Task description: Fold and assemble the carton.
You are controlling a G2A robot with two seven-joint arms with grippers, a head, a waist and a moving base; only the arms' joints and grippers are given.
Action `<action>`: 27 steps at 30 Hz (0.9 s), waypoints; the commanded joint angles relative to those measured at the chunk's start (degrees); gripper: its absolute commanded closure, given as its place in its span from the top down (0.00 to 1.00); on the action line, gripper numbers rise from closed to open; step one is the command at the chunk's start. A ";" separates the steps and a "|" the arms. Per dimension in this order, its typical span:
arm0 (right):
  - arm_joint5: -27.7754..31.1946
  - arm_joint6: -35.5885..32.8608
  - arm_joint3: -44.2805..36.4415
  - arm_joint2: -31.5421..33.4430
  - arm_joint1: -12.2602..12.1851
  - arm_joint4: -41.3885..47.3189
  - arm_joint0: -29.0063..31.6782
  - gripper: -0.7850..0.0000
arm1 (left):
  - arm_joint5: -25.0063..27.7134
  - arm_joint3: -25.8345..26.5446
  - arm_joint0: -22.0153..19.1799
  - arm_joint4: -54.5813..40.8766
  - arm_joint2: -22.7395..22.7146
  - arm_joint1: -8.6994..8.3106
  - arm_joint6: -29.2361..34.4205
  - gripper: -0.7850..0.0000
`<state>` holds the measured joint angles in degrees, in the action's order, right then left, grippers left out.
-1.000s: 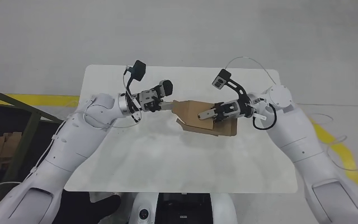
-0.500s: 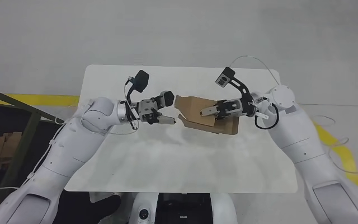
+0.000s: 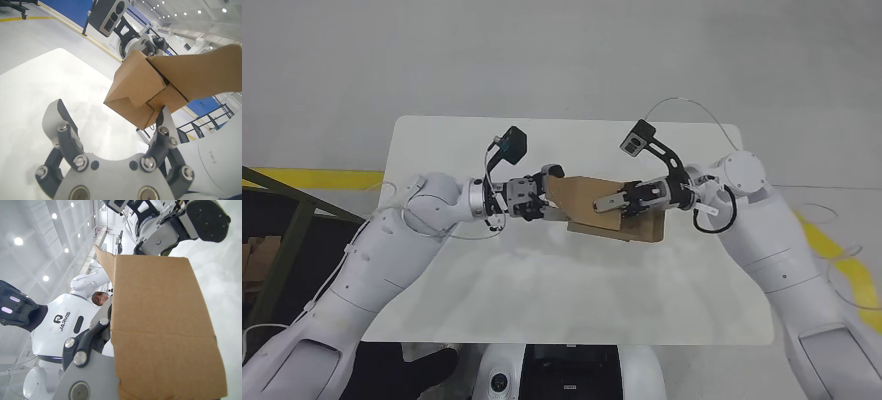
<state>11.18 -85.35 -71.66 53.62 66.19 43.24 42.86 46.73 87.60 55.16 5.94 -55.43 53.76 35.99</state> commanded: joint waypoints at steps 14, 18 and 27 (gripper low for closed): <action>-0.41 1.23 1.15 1.17 -0.03 -2.41 0.25 0.00 | 0.06 -1.04 -0.08 -1.14 -1.53 0.24 -0.61 1.00; -1.03 2.87 2.31 2.11 -0.38 -4.46 0.70 0.00 | 0.50 -1.69 1.03 -2.09 -4.26 -0.42 -0.12 1.00; -3.23 7.06 3.10 2.57 -0.84 -9.99 1.52 0.00 | 0.86 0.32 3.11 -4.63 -8.97 -1.70 2.68 1.00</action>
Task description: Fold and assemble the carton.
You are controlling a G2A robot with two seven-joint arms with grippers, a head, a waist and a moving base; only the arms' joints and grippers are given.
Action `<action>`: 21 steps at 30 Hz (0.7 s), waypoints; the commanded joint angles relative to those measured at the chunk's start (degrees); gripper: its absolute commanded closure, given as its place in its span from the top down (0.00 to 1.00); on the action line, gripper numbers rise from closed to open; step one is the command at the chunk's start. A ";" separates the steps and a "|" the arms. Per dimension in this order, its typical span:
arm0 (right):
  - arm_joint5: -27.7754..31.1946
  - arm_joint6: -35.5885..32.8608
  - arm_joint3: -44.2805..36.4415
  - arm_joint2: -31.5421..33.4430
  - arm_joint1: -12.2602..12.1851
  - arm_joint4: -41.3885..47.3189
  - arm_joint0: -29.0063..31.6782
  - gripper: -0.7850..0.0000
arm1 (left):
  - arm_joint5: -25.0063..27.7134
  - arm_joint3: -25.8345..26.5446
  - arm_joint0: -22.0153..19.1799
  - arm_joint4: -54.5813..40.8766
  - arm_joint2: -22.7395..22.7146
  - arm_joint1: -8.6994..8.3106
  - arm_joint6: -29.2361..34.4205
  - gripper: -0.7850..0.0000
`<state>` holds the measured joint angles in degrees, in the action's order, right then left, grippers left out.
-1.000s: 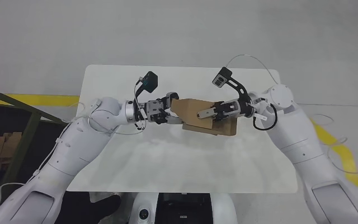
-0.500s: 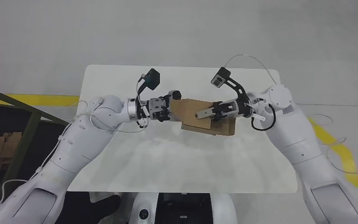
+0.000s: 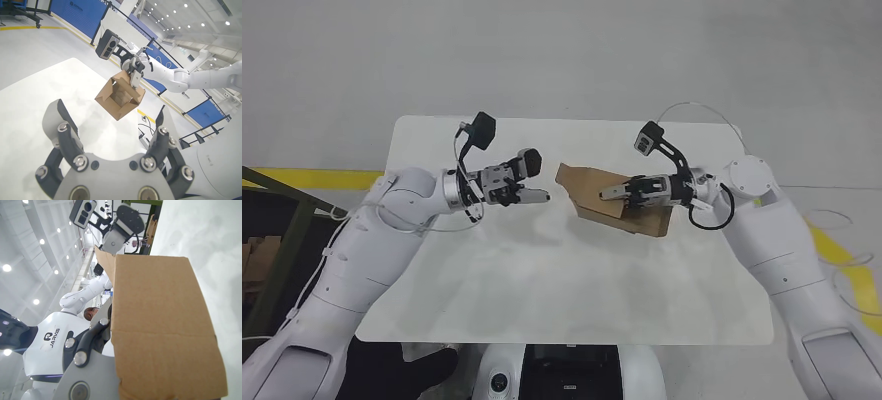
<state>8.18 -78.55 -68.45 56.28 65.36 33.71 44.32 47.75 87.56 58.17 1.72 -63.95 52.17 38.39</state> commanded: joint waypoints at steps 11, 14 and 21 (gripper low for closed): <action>-2.34 3.42 -3.95 -1.99 0.08 -7.44 -0.16 0.00 | -6.34 1.05 -1.27 1.01 0.64 0.33 1.27 1.00; -2.72 4.00 -5.41 -2.07 0.03 -8.34 0.11 0.00 | -8.01 0.62 -2.13 2.26 1.49 0.61 1.70 1.00; -2.49 5.03 -7.99 -0.79 -0.31 -8.61 0.96 0.00 | -9.97 -0.98 -3.07 5.10 2.53 1.07 1.40 1.00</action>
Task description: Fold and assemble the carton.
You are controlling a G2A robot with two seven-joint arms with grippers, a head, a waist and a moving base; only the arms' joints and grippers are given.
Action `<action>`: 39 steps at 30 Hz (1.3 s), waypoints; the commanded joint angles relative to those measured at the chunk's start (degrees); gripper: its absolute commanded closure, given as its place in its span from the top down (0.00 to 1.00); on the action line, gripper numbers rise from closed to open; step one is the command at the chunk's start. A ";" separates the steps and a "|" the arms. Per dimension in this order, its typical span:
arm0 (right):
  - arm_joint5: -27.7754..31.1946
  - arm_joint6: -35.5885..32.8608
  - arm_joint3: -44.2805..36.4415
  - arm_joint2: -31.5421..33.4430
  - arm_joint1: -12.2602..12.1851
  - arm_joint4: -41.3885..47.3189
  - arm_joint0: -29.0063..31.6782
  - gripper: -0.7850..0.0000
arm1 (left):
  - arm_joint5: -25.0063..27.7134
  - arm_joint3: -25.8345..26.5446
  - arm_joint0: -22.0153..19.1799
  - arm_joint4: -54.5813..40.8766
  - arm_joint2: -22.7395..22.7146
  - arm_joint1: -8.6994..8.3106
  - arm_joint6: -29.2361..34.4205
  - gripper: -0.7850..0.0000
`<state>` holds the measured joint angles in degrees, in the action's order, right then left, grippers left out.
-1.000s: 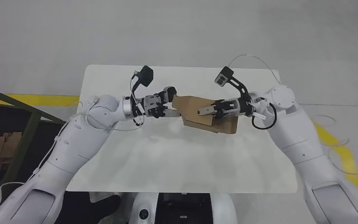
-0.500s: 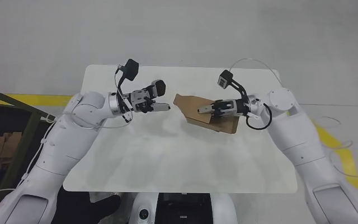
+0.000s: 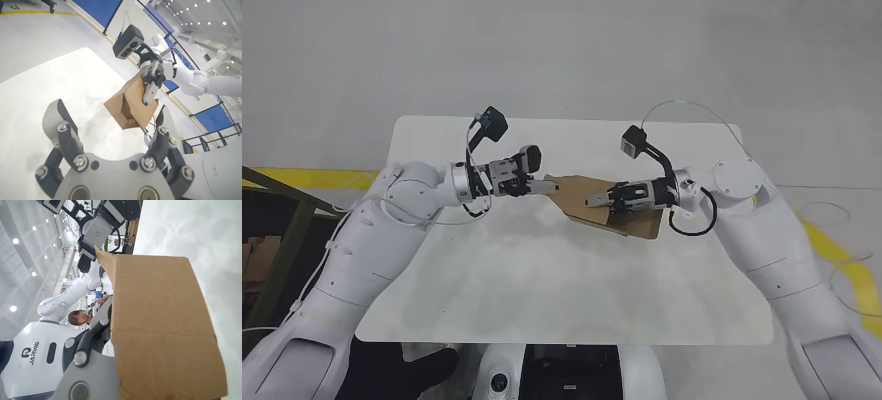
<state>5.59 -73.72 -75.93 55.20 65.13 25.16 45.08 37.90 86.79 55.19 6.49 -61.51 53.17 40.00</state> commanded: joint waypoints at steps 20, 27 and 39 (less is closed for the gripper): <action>2.58 -3.17 -1.52 2.25 0.00 9.86 2.36 0.00 | 0.95 -1.59 0.04 -2.25 0.28 0.65 0.22 1.00; 2.97 -3.29 -1.46 1.49 0.44 11.27 1.87 0.00 | 1.42 -0.80 0.88 -4.45 0.75 0.82 1.23 1.00; 3.27 -3.80 -1.63 1.43 0.63 11.13 1.83 0.00 | 1.25 -1.09 0.54 -6.14 -0.39 1.03 0.52 1.00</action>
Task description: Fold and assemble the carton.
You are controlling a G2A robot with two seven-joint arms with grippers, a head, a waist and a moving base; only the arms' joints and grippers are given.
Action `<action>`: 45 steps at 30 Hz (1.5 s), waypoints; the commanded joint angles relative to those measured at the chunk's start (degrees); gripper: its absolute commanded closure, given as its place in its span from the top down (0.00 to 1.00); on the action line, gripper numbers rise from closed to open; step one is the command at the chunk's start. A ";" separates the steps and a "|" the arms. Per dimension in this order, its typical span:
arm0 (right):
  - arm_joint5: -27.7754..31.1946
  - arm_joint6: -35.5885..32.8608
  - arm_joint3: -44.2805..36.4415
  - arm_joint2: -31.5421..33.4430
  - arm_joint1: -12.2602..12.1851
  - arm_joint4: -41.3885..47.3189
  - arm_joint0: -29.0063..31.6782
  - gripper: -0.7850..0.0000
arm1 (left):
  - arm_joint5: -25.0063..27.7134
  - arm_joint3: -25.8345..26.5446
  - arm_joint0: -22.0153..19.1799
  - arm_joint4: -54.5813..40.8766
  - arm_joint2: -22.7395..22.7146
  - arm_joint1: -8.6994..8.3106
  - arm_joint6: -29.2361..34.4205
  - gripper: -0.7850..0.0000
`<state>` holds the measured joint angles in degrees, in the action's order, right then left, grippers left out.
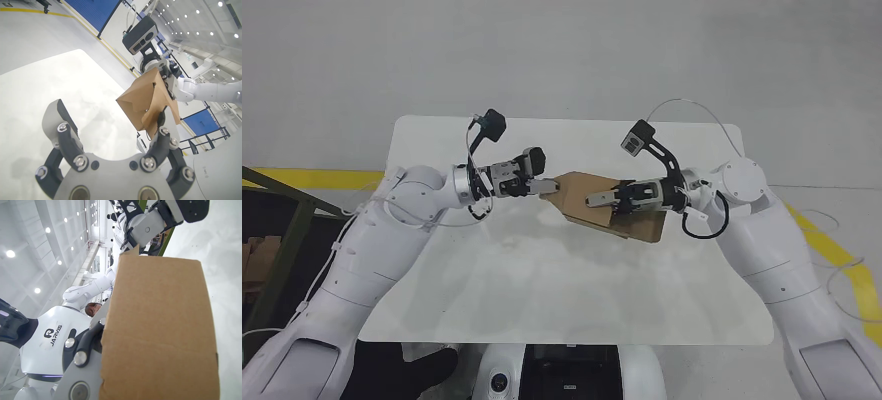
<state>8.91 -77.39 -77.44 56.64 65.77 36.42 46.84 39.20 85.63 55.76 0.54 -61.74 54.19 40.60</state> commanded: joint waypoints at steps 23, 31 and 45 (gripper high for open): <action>-0.14 -0.96 -3.02 0.50 -0.03 -0.87 0.49 0.00 | -1.20 0.01 -0.50 -2.04 0.48 0.88 0.57 1.00; -0.23 -0.90 -2.82 0.84 -0.01 -0.37 0.52 0.00 | 0.31 0.61 0.24 -2.26 -0.20 0.85 1.19 1.00; 0.34 -1.77 -3.01 1.60 0.05 1.36 0.59 0.00 | 1.08 2.15 2.04 -0.57 -1.05 0.67 1.94 1.00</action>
<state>9.23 -79.16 -80.36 58.16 65.83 37.83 47.39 40.34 87.82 57.81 -0.10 -62.93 54.83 42.46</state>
